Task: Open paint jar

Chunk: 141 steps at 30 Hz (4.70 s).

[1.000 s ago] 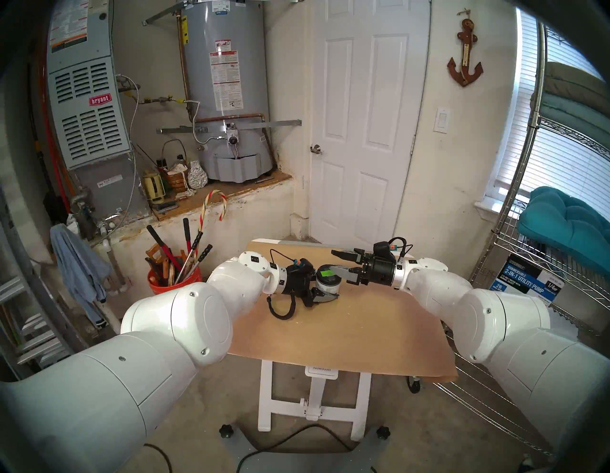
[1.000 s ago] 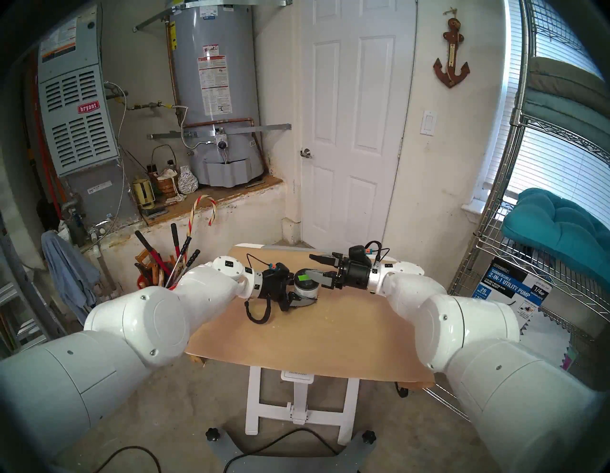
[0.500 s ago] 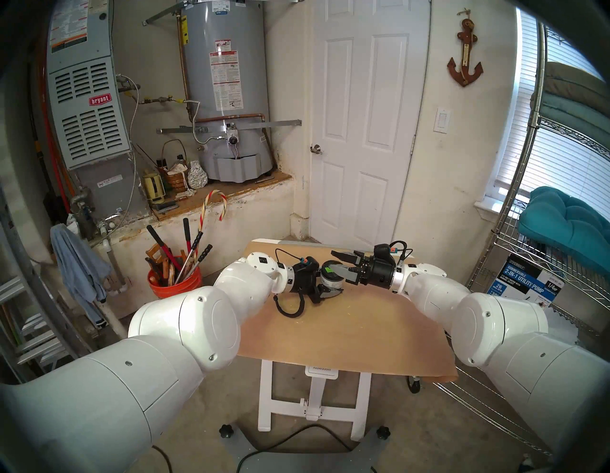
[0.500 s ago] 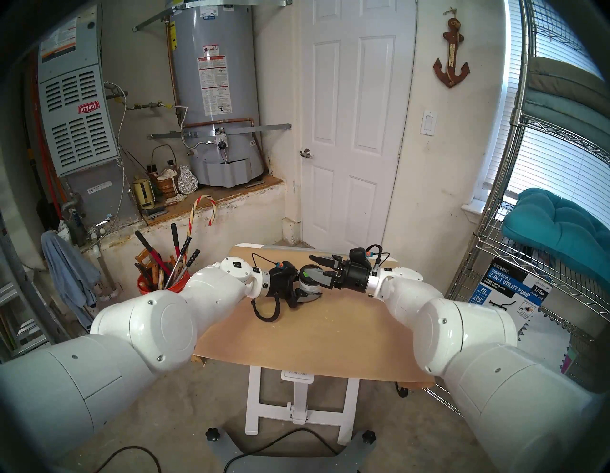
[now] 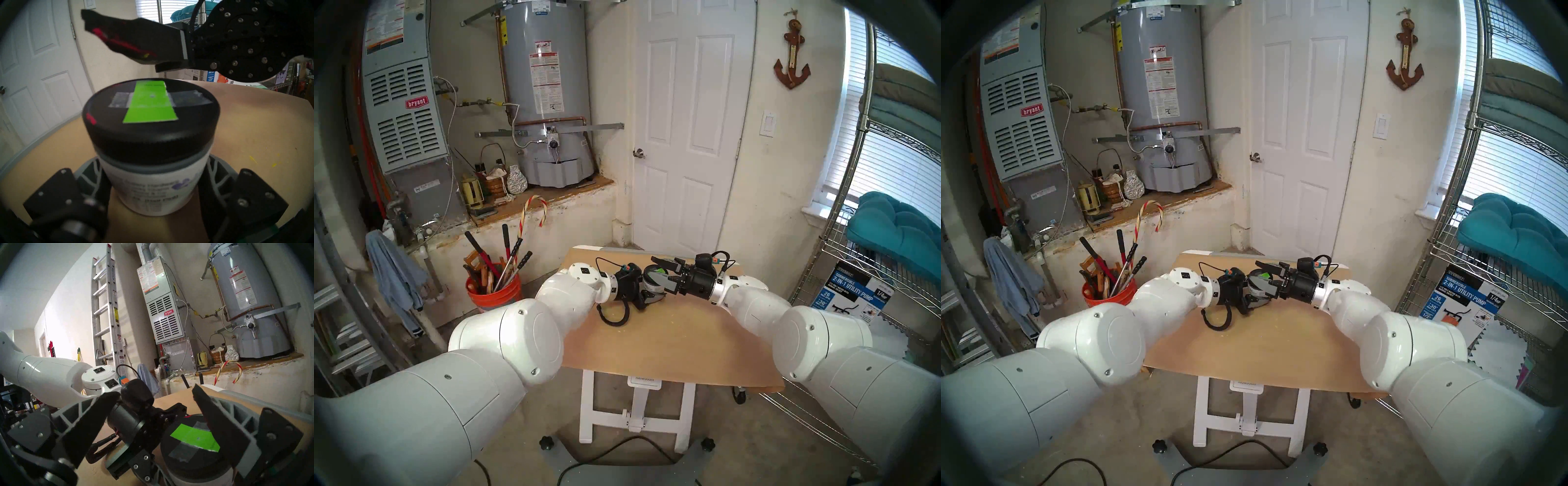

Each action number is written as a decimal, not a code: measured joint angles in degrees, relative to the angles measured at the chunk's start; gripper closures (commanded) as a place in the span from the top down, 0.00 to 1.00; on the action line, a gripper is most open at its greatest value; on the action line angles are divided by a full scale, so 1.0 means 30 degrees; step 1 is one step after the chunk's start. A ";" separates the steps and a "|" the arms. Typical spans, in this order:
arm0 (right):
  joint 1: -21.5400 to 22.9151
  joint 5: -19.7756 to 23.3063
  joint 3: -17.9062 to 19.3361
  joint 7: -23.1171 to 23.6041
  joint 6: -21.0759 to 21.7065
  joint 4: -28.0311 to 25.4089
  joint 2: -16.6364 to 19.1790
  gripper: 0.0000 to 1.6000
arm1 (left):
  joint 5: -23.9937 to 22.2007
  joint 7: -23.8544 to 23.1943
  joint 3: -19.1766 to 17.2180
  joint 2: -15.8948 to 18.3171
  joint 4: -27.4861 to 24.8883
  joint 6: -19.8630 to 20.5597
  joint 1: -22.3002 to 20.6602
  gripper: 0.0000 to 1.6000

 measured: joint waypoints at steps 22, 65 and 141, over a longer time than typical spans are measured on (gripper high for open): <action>-0.0809 -0.0033 0.0324 -0.3184 -0.3410 -0.0439 -0.0376 1.00 | 0.0073 0.0817 -0.0521 0.0058 -0.0101 0.0342 0.0051 0.00; -0.0849 -0.1547 -0.0847 -0.3955 -0.3974 -0.0874 -0.0524 1.00 | 0.0811 0.1457 -0.0658 0.0083 -0.0075 0.0765 -0.0227 0.00; -0.1385 -0.4453 -0.2494 -0.7689 -0.1968 -0.3698 -0.0828 1.00 | 0.1377 0.1565 -0.1355 0.0103 0.0060 0.0403 -0.0238 0.00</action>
